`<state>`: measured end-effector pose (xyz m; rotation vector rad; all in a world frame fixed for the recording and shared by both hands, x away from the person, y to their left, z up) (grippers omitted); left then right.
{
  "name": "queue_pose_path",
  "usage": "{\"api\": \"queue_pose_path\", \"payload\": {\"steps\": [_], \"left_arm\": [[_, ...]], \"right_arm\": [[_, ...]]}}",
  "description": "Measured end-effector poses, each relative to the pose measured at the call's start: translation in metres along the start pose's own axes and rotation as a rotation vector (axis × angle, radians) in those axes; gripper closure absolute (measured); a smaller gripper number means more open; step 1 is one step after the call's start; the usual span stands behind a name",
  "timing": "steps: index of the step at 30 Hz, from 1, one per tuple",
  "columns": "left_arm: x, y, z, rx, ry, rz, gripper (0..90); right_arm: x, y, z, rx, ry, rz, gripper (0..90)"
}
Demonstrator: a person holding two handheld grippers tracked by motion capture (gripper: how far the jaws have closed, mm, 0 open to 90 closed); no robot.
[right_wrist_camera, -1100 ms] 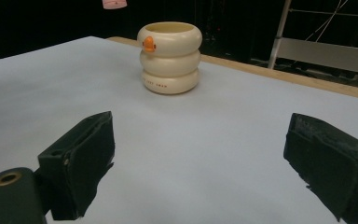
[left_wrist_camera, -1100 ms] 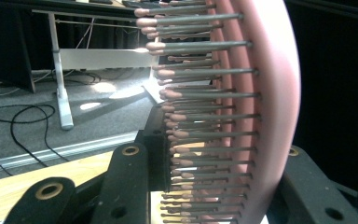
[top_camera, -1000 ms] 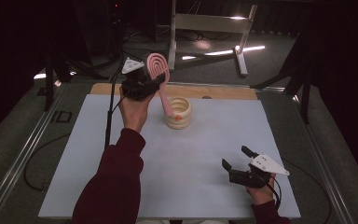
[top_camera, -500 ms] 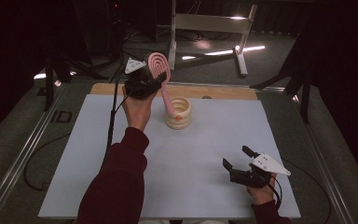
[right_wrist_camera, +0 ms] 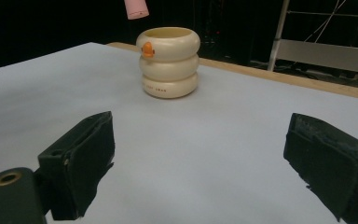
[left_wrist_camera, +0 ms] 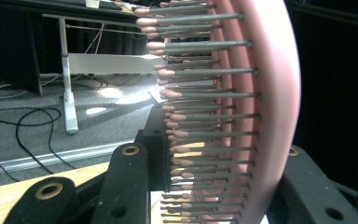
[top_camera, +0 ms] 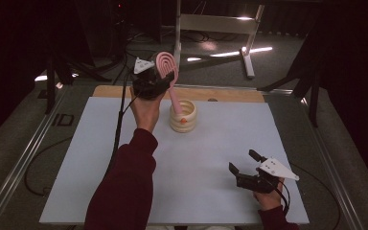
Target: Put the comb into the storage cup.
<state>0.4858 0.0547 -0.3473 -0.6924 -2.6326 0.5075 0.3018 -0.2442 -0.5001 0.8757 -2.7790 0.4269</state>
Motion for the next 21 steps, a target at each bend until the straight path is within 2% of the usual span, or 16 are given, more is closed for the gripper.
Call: {"api": "queue_pose_path", "payload": {"steps": [12, 21], "left_arm": [[-0.012, 0.001, 0.006, 0.021, -0.017, -0.022, 64.4], [-0.018, 0.000, 0.010, 0.016, -0.033, -0.036, 64.5]], "right_arm": [[0.003, -0.002, 0.000, -0.016, -0.008, 0.011, 9.1], [0.004, -0.002, 0.000, -0.022, -0.009, 0.013, 9.1]]}}
Point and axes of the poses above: each handheld gripper's, and its own axes: x roughly backward along the jaws, z roughly out of its underside, y roughly to its left, the point moved 6 cm from there along -x, roughly forward along the jaws, and after that the axes turned 14 degrees about x, right-handed, at the moved point
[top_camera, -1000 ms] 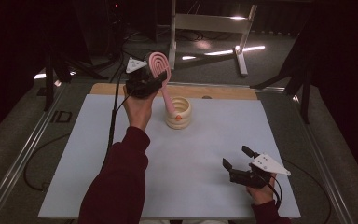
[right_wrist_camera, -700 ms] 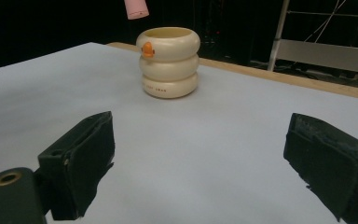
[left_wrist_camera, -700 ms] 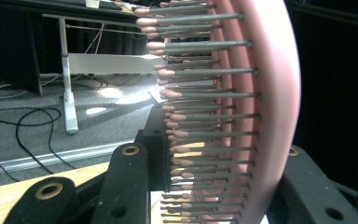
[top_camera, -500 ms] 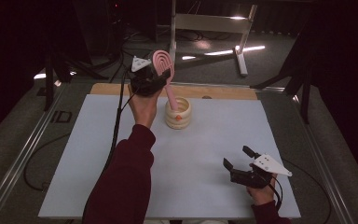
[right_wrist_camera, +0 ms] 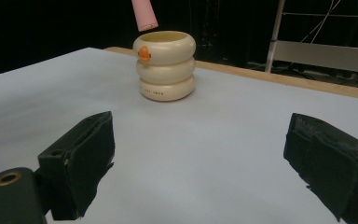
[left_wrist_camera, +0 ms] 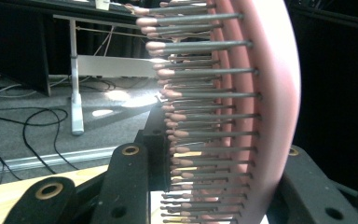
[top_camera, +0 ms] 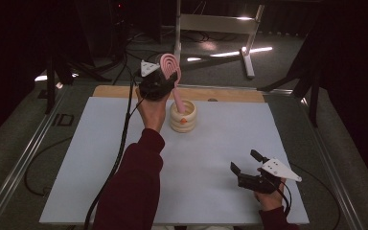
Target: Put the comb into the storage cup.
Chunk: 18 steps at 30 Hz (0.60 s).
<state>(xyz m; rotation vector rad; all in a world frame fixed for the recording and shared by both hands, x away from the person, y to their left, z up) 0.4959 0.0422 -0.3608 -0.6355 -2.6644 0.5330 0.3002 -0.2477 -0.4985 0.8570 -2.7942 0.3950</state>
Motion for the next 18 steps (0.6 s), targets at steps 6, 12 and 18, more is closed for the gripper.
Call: {"api": "queue_pose_path", "payload": {"steps": [6, 12, 18], "left_arm": [[-0.0050, 0.0036, 0.0027, 0.007, -0.005, -0.024, 64.4], [-0.0079, 0.0047, 0.0036, 0.012, -0.014, -0.032, 64.4], [-0.0104, 0.0052, 0.0069, 0.004, -0.020, -0.041, 64.5]], "right_arm": [[-0.0001, 0.0004, 0.0001, 0.002, 0.000, 0.000, 9.1], [-0.0007, 0.0001, 0.0007, 0.005, 0.001, -0.001, 9.1], [-0.0018, 0.0012, 0.0014, 0.014, 0.011, -0.001, 9.1]]}}
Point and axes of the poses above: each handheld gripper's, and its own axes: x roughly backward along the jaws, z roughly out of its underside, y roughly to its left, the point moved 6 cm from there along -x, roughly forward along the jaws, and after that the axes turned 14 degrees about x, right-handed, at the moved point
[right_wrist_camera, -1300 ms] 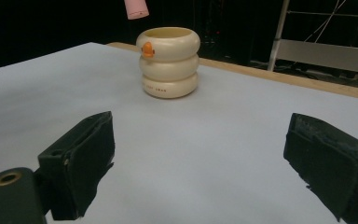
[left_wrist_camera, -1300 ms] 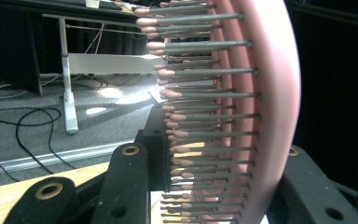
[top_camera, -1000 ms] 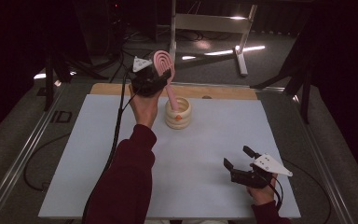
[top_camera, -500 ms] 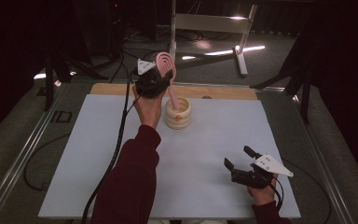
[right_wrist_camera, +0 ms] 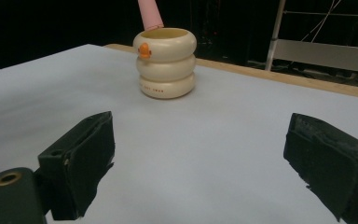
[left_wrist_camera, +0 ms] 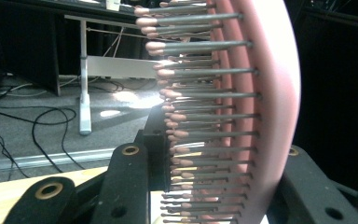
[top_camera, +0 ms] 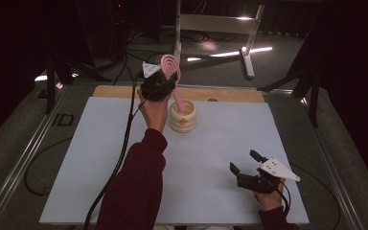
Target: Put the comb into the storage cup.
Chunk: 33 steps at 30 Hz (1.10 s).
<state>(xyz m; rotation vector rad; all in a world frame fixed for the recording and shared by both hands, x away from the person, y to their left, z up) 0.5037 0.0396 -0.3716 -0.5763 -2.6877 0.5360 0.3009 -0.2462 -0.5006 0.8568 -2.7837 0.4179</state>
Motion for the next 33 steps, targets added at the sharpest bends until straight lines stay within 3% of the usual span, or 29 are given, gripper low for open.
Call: {"api": "queue_pose_path", "payload": {"steps": [33], "left_arm": [[-0.011, 0.011, 0.023, 0.022, 0.032, -0.020, 64.4]], "right_arm": [[-0.001, 0.001, -0.001, 0.007, -0.002, -0.001, 9.1]]}}
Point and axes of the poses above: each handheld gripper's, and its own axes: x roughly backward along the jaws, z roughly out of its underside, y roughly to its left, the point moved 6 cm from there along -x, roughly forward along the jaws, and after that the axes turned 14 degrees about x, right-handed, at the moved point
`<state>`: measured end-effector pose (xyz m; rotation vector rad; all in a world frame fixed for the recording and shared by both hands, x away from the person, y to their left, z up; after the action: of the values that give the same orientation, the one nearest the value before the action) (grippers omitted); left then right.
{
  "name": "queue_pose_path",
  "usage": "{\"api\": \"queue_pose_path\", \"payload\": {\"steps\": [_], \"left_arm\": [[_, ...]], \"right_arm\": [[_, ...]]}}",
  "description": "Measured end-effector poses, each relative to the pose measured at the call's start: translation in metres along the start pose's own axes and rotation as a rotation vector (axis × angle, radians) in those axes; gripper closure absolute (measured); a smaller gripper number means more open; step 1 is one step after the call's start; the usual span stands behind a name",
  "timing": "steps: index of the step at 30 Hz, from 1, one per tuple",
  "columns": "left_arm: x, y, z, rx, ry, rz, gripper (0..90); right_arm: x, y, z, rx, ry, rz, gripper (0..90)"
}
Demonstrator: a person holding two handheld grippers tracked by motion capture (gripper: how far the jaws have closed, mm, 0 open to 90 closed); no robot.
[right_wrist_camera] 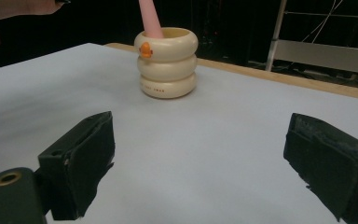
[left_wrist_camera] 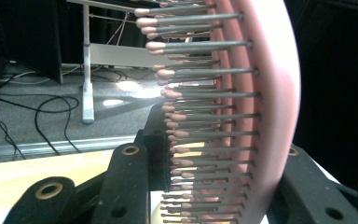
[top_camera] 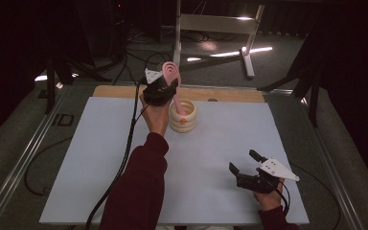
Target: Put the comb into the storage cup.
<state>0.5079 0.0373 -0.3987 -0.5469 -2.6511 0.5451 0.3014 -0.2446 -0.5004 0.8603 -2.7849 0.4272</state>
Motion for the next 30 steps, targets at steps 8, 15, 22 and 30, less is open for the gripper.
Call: {"api": "queue_pose_path", "payload": {"steps": [8, 15, 22, 30], "left_arm": [[-0.002, -0.001, 0.004, 0.004, 0.001, 0.003, 64.4], [-0.004, -0.003, 0.007, 0.005, 0.002, 0.011, 64.4], [-0.005, 0.000, 0.012, 0.021, 0.005, 0.004, 64.4], [-0.007, 0.005, 0.018, 0.026, 0.015, 0.000, 64.4]], "right_arm": [[0.000, 0.000, 0.000, -0.003, 0.002, 0.000, 9.1], [0.000, 0.000, 0.000, -0.003, 0.003, 0.001, 9.1], [-0.001, 0.001, 0.000, -0.001, -0.001, -0.001, 9.1], [-0.001, 0.002, 0.000, 0.003, 0.001, -0.003, 9.1]]}}
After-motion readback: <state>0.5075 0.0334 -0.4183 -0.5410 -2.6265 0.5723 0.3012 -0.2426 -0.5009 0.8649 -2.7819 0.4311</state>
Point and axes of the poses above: each handheld gripper's, and its own axes: x roughly backward along the jaws, z roughly out of its underside, y roughly to its left, the point moved 6 cm from there along -x, roughly forward along the jaws, and after that the axes turned 14 degrees about x, right-handed, at the moved point
